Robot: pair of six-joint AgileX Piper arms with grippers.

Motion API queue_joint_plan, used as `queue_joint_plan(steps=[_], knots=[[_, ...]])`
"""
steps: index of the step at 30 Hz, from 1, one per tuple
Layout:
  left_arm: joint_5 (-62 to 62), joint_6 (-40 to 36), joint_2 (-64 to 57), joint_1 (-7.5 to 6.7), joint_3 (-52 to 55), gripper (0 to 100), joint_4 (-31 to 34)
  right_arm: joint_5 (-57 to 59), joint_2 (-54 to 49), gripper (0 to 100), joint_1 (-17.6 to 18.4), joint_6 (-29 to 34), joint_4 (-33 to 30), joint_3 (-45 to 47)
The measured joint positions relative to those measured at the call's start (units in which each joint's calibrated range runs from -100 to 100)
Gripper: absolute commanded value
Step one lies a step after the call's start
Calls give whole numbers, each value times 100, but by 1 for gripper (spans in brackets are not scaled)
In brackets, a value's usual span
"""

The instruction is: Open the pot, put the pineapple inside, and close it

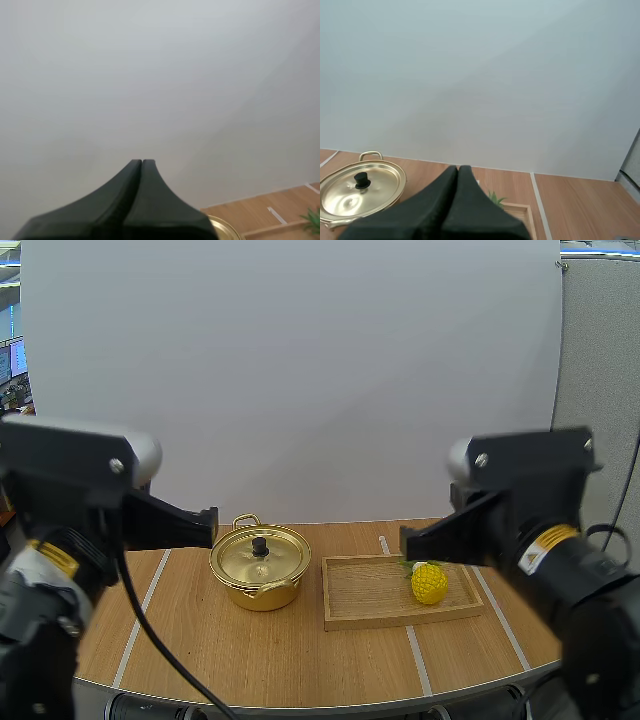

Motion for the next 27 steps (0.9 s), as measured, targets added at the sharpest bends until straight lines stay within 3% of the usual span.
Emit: queue_joint_plan(steps=[4,8,17,27], knots=[[2219,12,0,0,-950,0,0,1640,-11,0,0,0,0,-1036],[3542,12,0,0,-1613,0,0,2940,-11,0,0,0,0,-1645],[3937,12,308,0,-1746,0,0,3950,376,0,0,0,39,-1766],[3293,168,2466,0,-1746,0,-521,3968,2412,0,0,0,39,-1766]])
